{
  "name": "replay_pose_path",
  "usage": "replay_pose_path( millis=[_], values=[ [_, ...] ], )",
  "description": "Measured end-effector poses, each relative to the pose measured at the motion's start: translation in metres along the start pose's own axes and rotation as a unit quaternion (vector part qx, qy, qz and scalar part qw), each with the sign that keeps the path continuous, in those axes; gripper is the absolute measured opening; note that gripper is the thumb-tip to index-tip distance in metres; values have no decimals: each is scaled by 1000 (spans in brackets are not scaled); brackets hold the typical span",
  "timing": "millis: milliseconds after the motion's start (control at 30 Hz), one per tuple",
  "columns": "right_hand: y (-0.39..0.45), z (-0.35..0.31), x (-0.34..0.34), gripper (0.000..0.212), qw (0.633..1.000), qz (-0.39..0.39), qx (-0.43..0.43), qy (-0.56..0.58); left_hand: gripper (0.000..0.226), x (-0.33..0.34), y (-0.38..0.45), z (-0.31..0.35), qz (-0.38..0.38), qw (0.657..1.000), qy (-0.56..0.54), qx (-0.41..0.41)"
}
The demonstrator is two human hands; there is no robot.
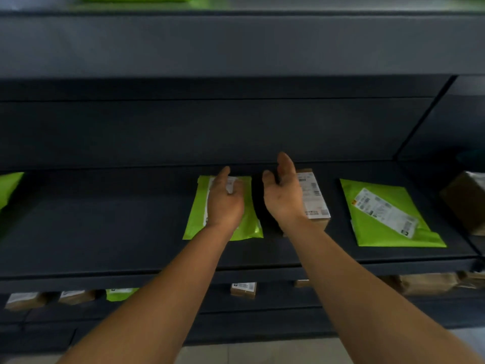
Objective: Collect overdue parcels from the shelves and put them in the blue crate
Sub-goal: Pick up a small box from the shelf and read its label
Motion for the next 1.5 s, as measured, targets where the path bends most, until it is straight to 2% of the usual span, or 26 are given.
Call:
replay_pose_path(
  millis=[133, 233, 400, 500, 700, 867, 1000, 1500],
  values=[
    [12, 10, -44, 60, 996, 79, -22, -28, 50, 42, -15, 7, -47, 997, -48, -35],
    [23, 27, -70, 61, 995, 91, 4, -44, 51, 66, -24, 4, -75, 994, -48, -57],
    [36, 69, -86, 64, 992, 38, 120, -27, 49, 91, -29, -18, -75, 990, -32, -116],
    [34, 94, -83, 58, 981, 0, 193, -1, 48, 97, -30, -31, -62, 986, -38, -149],
    [26, 107, -75, 35, 976, -54, 212, 23, 39, 102, -40, -48, -46, 975, -79, -201],
    [27, 99, -80, 28, 979, -64, 186, 60, 38, 109, -45, -45, -59, 974, -124, -182],
    [25, 97, -82, 36, 978, -62, 170, 100, 39, 108, -49, -41, -52, 976, -148, -154],
    [21, 78, -95, 32, 978, -45, 92, 180, 42, 107, -54, -14, -53, 982, -173, -56]
  ],
)
Point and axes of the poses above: each hand's wrist, its own y-axis towards the middle knuckle, its own x-axis out of the palm, z = x × y, the point moved 7 cm from there along y, towards the middle knuckle, and after that the axes turned 2 degrees about -y, right-handed, at the moved point
